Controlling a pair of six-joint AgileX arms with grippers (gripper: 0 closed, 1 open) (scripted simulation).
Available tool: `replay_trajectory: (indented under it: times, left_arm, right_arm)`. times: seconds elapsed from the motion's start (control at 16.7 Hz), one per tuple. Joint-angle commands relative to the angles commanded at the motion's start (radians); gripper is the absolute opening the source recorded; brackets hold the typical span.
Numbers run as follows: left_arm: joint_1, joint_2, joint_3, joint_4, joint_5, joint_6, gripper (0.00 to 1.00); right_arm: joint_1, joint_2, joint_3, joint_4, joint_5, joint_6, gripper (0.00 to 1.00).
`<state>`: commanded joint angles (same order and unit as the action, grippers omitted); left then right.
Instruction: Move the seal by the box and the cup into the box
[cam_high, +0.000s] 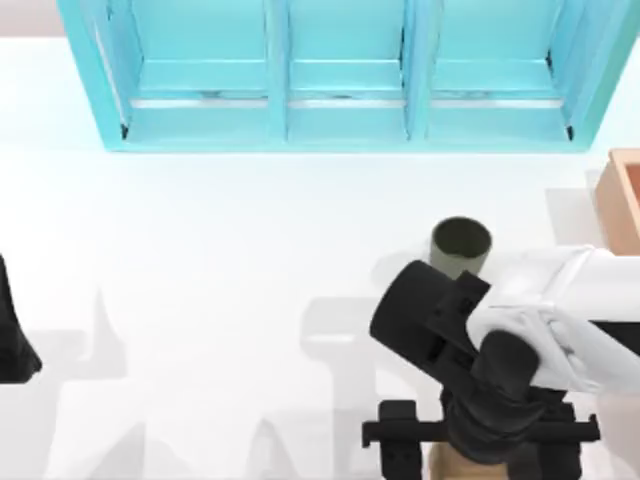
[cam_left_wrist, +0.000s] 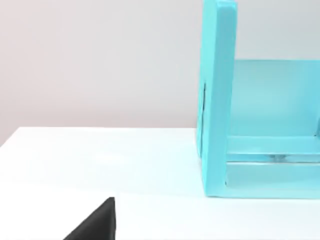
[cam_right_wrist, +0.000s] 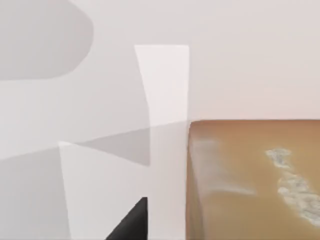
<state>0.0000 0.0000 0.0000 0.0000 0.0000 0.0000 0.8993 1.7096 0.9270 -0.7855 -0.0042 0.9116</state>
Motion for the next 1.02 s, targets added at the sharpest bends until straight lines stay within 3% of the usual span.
replay_trajectory:
  times: [0.48,1.02]
  left_arm:
    - [0.0,0.0,0.0,0.0,0.0,0.0,1.0]
    - [0.0,0.0,0.0,0.0,0.0,0.0,1.0]
  right_arm:
    - [0.0,0.0,0.0,0.0,0.0,0.0,0.02]
    - [-0.002,-0.002,0.0,0.0,0.0,0.001,0.0]
